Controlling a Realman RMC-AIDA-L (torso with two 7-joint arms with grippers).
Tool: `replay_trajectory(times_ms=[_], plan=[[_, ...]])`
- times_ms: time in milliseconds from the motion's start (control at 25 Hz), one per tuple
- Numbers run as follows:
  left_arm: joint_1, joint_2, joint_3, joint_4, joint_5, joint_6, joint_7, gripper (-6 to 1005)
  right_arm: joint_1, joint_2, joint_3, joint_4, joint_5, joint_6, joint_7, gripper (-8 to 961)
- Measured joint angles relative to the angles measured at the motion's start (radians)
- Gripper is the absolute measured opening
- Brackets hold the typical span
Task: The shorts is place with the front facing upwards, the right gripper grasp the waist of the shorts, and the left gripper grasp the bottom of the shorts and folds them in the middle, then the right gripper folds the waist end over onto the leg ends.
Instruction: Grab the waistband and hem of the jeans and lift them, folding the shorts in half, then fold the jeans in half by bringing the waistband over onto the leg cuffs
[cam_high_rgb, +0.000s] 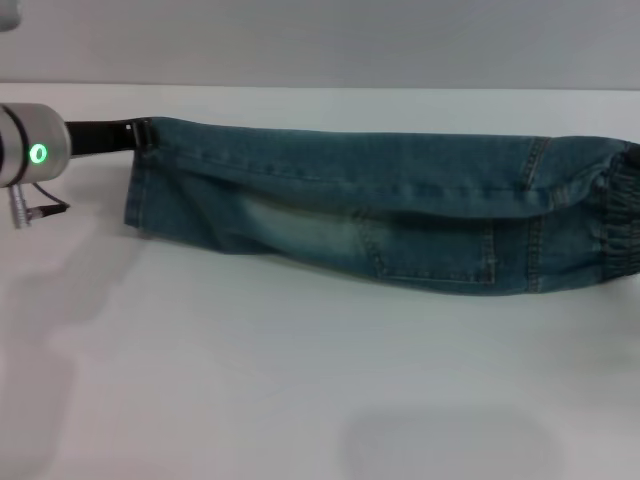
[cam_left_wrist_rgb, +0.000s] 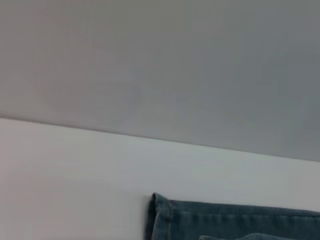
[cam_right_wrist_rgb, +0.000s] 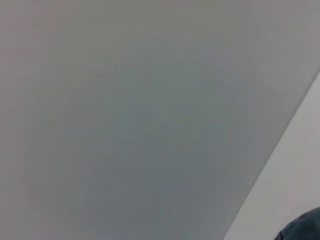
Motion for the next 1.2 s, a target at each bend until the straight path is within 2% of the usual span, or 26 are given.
replay_trajectory(times_ms=[160,320,400,600,680,880,1080,1200], plan=[[-0.069,-0.001,-0.003,0.12,-0.06,0.068,0.068,105,0.04,-0.017,0.08,-0.074,0.001,-0.053,-0.001,38],[-0.153,-0.002,-0.005,0.246,-0.097,0.175,0.117,105,0.059,-0.039,0.133,-0.073,-0.005,-0.07,-0.033,60],[-0.177,-0.001,-0.007,0.288,-0.104,0.215,0.131,157,0.058,-0.048,0.135,-0.059,-0.01,-0.076,-0.039,98],[-0.187,0.0,-0.019,0.294,-0.12,0.232,0.16,286,0.041,-0.044,0.151,-0.054,-0.01,-0.091,-0.071,262],[-0.181,0.001,-0.02,0.29,-0.129,0.231,0.163,346,0.037,-0.043,0.149,-0.056,-0.011,-0.093,-0.079,496],[-0.166,0.002,-0.021,0.283,-0.141,0.196,0.187,514,0.027,-0.031,0.166,-0.117,0.019,-0.096,-0.072,570],[-0.152,0.003,-0.024,0.281,-0.178,0.186,0.228,752,0.028,-0.027,0.167,-0.167,0.026,-0.12,-0.034,644],[-0.149,0.004,-0.033,0.276,-0.187,0.171,0.246,788,0.018,-0.028,0.166,-0.16,0.005,-0.119,-0.023,659]])
